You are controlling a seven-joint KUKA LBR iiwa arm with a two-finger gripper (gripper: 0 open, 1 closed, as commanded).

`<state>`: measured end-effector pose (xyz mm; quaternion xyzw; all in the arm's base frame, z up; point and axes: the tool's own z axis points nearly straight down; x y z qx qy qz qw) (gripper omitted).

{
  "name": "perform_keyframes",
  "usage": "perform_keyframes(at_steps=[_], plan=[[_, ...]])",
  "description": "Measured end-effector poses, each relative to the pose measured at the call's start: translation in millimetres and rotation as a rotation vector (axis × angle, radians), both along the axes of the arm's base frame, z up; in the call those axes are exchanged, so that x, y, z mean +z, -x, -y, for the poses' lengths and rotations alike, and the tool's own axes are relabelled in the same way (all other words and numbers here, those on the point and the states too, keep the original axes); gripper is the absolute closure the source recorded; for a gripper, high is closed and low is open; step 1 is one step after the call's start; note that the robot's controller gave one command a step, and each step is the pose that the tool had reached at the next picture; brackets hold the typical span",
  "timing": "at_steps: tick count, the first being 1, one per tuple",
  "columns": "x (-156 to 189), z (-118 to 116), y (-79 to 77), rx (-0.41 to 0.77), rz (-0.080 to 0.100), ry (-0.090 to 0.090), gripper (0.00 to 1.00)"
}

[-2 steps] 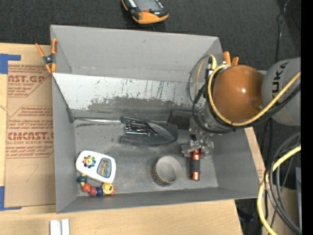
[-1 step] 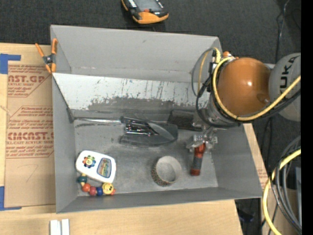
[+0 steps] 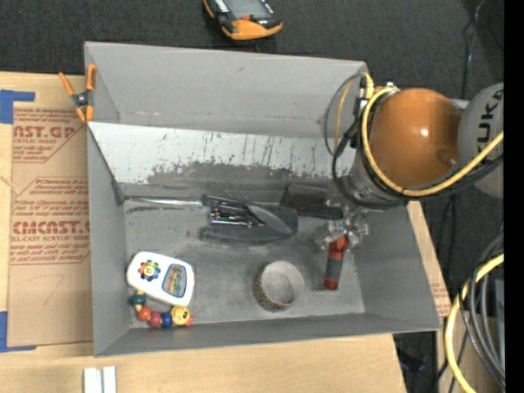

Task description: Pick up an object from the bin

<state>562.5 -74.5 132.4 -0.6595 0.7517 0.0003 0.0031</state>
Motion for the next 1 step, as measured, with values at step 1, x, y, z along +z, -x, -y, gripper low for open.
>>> perform_keyframes(at_steps=[1], plan=[[24.3,-1.0,1.3,-0.001,-0.006,-0.002,1.0]])
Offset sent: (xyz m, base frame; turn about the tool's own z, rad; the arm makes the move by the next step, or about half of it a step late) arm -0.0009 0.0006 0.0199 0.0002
